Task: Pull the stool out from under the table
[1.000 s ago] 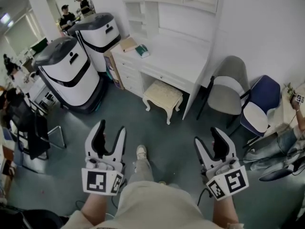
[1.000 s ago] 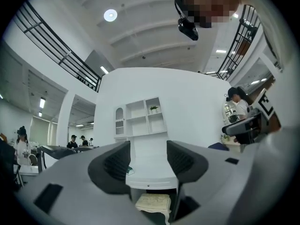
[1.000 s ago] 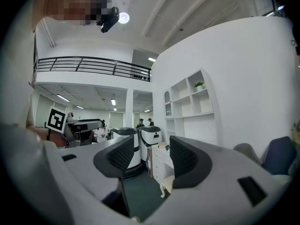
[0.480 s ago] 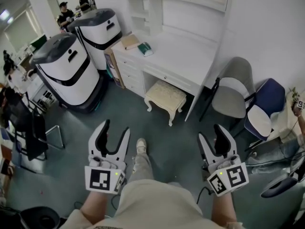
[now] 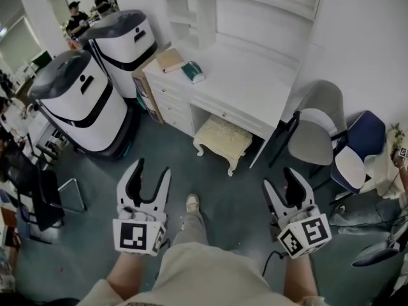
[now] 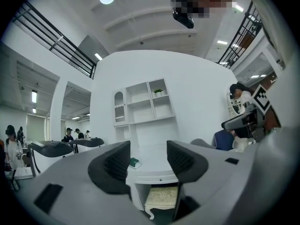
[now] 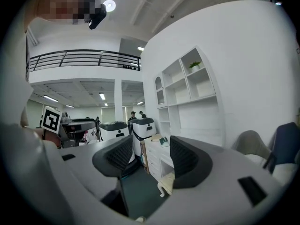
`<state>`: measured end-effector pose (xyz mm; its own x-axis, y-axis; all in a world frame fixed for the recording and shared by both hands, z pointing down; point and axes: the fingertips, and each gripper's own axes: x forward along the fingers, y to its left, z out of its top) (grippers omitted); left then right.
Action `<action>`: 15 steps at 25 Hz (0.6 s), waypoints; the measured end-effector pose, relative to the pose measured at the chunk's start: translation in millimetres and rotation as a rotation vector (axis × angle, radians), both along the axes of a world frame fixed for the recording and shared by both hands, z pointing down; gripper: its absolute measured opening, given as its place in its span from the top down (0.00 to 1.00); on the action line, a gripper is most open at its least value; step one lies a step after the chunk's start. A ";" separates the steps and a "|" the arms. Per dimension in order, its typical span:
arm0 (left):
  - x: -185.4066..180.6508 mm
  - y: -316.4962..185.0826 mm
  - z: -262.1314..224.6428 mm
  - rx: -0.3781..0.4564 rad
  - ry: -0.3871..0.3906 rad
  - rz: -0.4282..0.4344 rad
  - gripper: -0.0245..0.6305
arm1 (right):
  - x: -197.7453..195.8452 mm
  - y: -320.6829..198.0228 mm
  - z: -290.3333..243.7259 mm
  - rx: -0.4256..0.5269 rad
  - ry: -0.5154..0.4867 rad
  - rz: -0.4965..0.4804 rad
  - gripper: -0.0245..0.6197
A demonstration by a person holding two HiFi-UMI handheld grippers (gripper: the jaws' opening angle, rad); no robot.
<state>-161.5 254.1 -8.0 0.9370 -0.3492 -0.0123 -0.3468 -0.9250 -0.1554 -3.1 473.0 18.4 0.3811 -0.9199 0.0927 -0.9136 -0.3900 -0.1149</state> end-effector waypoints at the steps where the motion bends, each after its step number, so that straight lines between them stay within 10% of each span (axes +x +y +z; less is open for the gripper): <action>1: 8.5 -16.5 -1.7 0.003 0.003 -0.004 0.60 | 8.5 -13.8 2.2 -0.009 -0.011 0.005 0.55; 15: 168.0 -223.2 26.5 -0.039 -0.092 0.140 0.60 | 137.8 -195.9 43.8 -0.153 -0.132 0.137 0.53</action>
<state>6.5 30.9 18.5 0.9730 -0.2138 0.0867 -0.2002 -0.9692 -0.1435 134.7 277.1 62.2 0.4766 -0.8320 0.2840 -0.8320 -0.5312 -0.1600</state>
